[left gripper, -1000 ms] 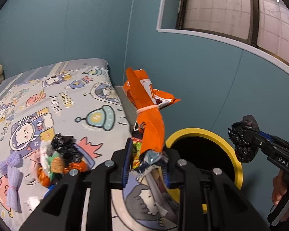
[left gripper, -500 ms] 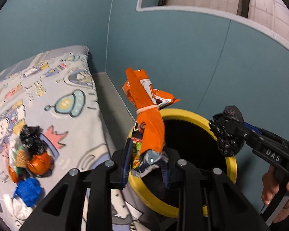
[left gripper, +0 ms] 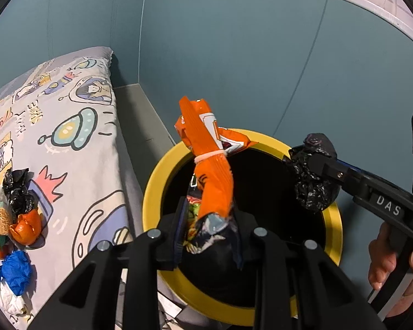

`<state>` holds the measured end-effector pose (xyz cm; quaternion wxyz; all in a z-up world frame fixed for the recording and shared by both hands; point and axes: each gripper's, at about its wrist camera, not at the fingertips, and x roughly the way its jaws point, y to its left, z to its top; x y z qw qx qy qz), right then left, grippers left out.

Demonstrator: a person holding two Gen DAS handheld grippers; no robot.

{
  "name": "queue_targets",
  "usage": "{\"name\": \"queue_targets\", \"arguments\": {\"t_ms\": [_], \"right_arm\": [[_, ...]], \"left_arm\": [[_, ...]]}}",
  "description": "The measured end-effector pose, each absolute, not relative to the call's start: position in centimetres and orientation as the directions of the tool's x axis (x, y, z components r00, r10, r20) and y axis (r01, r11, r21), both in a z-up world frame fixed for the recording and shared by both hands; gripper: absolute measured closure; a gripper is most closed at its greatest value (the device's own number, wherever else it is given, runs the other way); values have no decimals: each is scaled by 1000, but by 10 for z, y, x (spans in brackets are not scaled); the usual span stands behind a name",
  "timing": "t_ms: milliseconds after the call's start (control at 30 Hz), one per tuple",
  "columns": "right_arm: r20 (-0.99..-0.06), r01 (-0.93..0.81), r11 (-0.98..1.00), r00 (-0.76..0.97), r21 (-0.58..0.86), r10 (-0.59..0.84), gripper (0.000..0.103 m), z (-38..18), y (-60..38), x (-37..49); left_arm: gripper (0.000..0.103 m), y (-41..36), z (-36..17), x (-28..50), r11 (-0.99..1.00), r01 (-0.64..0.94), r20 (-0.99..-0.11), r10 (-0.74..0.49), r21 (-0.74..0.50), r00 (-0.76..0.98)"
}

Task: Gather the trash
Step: 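Open both tools to drop the wrapper and black bag into the bin, then move both tools back over the trash pile on the bed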

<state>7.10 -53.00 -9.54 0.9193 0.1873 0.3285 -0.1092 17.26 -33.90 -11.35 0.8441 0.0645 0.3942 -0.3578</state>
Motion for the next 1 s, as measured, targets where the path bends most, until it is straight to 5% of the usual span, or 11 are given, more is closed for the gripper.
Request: {"name": "queue_targets", "arguments": {"t_ms": [167, 400, 1000], "right_arm": [[-644, 326, 905, 761, 273, -80, 62, -94, -532, 75], [-637, 360, 887, 764, 288, -103, 49, -89, -538, 74], [-601, 331, 904, 791, 268, -111, 49, -52, -511, 62]], "left_arm": [[77, -340, -117, 175, 731, 656, -717, -558, -186, 418], [52, -335, -117, 177, 738, 637, -712, -569, -222, 411], [51, -270, -84, 191, 807, 546, -679, -532, -225, 506]]}}
